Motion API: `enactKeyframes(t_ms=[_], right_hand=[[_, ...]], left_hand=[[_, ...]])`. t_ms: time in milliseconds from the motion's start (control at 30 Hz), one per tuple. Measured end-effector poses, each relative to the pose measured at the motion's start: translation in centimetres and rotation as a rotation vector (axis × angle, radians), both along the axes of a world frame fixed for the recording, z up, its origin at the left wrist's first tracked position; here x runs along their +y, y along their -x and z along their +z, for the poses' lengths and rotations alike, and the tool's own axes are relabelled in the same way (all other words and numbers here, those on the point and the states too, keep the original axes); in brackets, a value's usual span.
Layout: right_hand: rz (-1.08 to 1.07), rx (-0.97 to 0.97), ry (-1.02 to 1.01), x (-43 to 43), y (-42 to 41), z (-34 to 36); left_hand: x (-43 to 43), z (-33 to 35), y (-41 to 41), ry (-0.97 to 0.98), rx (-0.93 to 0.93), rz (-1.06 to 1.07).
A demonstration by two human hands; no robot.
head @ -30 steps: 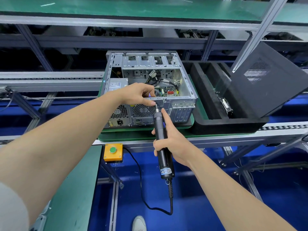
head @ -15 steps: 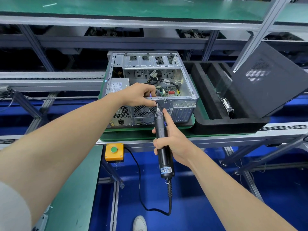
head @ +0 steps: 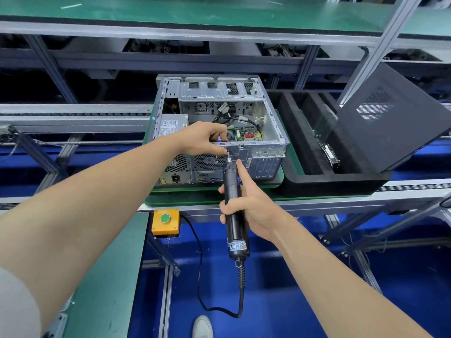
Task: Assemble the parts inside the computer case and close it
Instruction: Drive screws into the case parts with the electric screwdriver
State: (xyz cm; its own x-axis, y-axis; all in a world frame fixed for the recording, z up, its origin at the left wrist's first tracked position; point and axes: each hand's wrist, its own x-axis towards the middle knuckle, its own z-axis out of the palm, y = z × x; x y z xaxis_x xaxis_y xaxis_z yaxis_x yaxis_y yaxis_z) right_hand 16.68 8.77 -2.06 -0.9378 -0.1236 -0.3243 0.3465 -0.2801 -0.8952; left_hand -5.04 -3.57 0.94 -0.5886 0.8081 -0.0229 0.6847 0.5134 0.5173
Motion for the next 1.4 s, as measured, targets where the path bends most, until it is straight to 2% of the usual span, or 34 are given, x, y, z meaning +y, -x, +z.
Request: enactKeyframes(t_ms=[367,801,1401], right_hand=[[-0.007,0.023,0.012,0.17,0.01,-0.29],[0.006,-0.002,-0.093,0.17,0.0,-0.24],[0.028,0.025,-0.111,0.7,0.29,-0.55]], left_hand=[[-0.04,-0.13,0.1,-0.03,-0.064,0.018],[-0.08,-0.49,0.06,-0.065,0.022,0.0],[0.01,-0.64,0.79,-0.041,-0.071,-0.013]])
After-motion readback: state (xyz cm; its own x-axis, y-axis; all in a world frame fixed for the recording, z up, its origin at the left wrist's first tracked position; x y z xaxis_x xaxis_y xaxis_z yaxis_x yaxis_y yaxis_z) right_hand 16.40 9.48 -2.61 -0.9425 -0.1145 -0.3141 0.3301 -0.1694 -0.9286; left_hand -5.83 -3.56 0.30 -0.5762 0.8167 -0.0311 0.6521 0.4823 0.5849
